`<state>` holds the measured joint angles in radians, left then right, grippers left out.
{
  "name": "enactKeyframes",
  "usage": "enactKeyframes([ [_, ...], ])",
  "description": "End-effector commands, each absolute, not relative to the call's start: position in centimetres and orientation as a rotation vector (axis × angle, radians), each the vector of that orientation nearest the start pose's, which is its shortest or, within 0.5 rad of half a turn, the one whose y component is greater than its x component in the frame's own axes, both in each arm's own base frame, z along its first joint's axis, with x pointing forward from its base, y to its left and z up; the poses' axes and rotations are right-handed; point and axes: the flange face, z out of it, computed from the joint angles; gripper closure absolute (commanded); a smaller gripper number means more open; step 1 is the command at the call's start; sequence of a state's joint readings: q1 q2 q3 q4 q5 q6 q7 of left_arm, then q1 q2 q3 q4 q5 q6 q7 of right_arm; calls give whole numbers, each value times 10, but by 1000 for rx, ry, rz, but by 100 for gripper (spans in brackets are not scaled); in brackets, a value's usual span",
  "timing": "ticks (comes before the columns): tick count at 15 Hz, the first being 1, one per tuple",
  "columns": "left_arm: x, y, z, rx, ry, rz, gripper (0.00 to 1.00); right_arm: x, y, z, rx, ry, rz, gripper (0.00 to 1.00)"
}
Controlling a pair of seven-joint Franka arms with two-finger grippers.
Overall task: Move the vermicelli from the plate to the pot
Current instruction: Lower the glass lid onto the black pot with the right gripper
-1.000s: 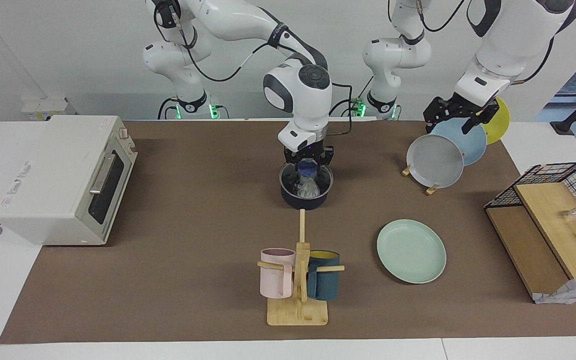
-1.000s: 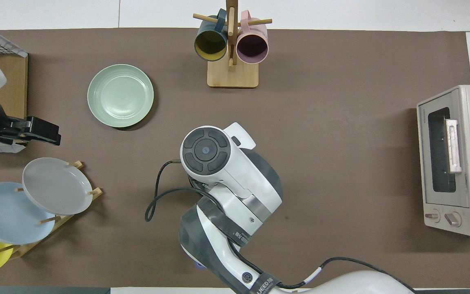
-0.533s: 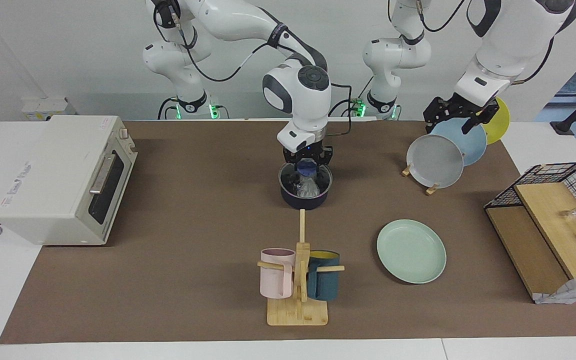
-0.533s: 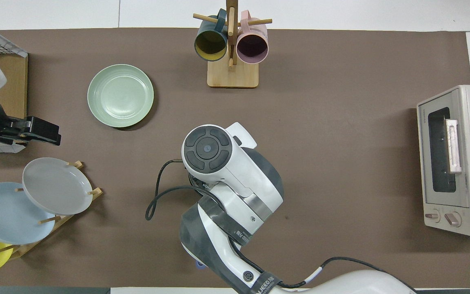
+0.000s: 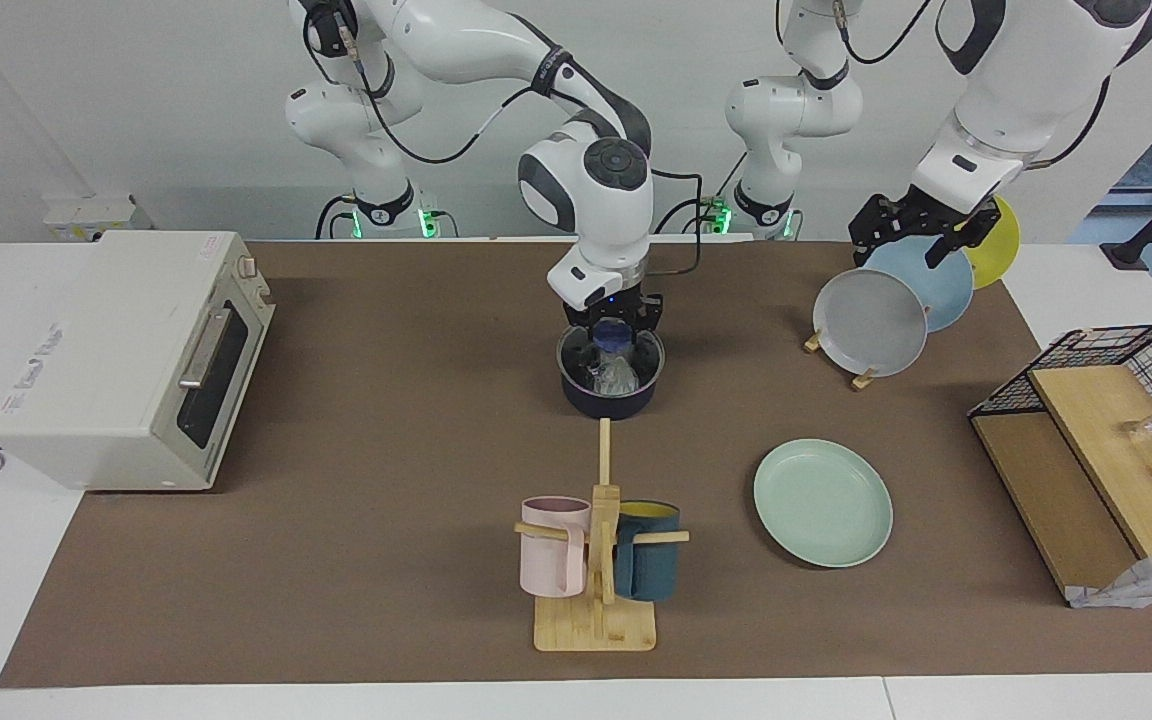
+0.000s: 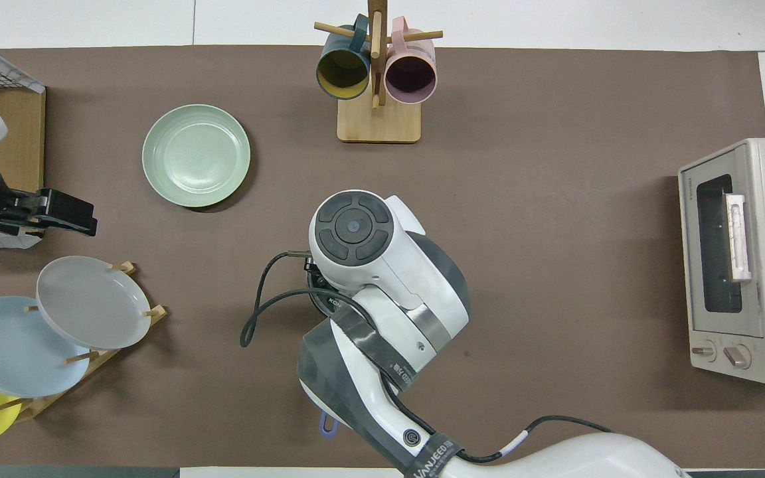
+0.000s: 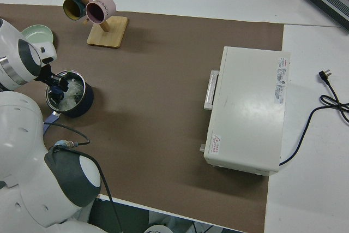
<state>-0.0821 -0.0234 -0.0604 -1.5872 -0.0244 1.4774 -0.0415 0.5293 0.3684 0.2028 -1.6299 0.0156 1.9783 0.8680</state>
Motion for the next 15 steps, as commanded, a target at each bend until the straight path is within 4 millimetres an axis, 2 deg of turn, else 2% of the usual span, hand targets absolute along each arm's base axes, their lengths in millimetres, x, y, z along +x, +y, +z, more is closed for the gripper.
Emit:
enactKeyframes([
  [1, 529, -76, 623, -3163, 137, 148, 0, 504, 423, 408, -3091, 283, 177, 60],
  [3, 529, -74, 623, -3163, 132, 148, 0, 514, 415, 417, -3106, 304, 210, 60],
  [5, 529, -75, 623, -3163, 134, 148, 0, 519, 416, 421, -3091, 313, 213, 60],
  [15, 528, -72, 623, -3164, 124, 143, 0, 510, 430, 418, -3035, 367, 258, 60],
])
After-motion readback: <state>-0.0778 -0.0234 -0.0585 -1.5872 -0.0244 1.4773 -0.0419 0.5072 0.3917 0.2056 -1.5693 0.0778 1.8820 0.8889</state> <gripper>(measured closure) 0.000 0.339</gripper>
